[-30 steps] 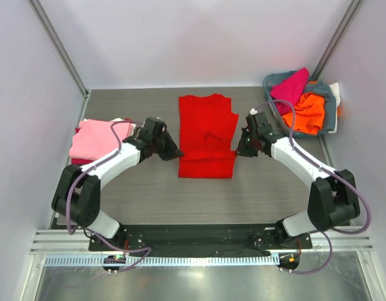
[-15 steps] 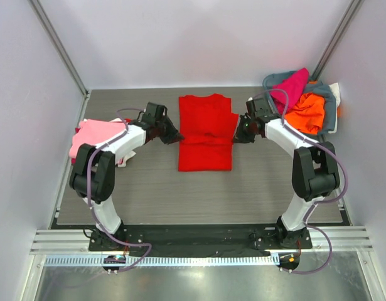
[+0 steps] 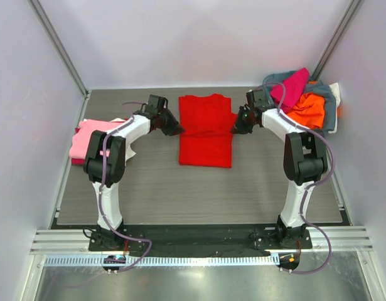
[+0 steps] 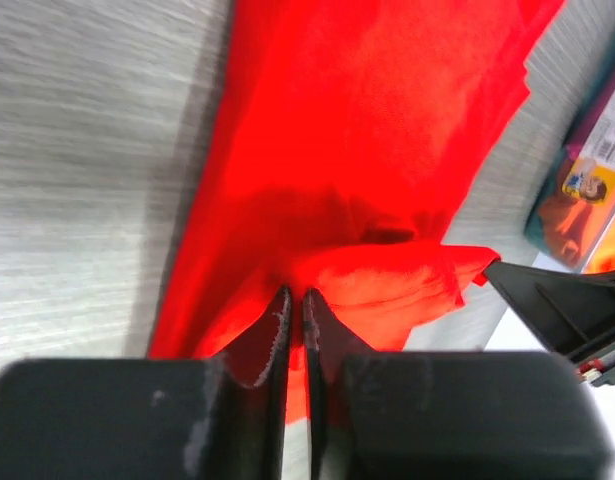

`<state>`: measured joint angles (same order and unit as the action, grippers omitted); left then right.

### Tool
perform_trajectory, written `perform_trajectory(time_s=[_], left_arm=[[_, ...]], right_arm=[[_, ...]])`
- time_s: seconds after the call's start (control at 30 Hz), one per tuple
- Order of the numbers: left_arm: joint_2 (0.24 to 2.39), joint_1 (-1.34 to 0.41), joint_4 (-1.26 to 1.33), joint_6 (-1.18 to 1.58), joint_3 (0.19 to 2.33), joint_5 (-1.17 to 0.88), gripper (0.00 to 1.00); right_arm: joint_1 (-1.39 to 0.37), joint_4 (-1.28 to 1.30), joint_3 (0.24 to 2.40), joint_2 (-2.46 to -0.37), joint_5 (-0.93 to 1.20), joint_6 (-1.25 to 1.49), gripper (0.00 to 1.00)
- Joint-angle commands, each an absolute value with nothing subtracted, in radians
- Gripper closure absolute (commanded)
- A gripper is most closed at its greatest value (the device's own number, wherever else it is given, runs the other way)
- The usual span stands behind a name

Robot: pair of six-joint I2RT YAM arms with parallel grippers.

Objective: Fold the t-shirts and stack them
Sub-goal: Fold the tshirt

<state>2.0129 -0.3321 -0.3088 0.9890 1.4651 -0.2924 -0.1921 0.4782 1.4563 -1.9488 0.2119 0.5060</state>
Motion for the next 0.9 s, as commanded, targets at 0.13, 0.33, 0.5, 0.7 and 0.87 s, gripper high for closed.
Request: perform_trajectory(time_s=[0.13, 0.33, 0.5, 0.7, 0.87], left_arm=[[2.005, -0.305, -0.316, 0.942, 1.487, -0.301, 0.42], [1.861, -0.31, -0.313, 0.914, 1.327, -0.308, 0.4], [1.754, -0.342, -0.281, 0.911, 1.177, -0.33, 0.47], [1.723, -0.373, -0.241, 0.904, 1.083, -0.33, 0.53], [1.747, -0.391, -0.238, 0.897, 1.086, -0.339, 0.57]], right_arm=[[-0.183, 0.443, 1.508, -1.973, 0.242, 0.52, 0.31], [-0.183, 0.371, 1.305, -1.815, 0.25, 0.512, 0.31], [-0.184, 0.307, 1.123, -1.706, 0.331, 0.518, 0.41], [-0.184, 0.241, 0.976, -1.635, 0.376, 0.515, 0.52], [-0.193, 0.233, 0.963, -1.661, 0.396, 0.5, 0.57]])
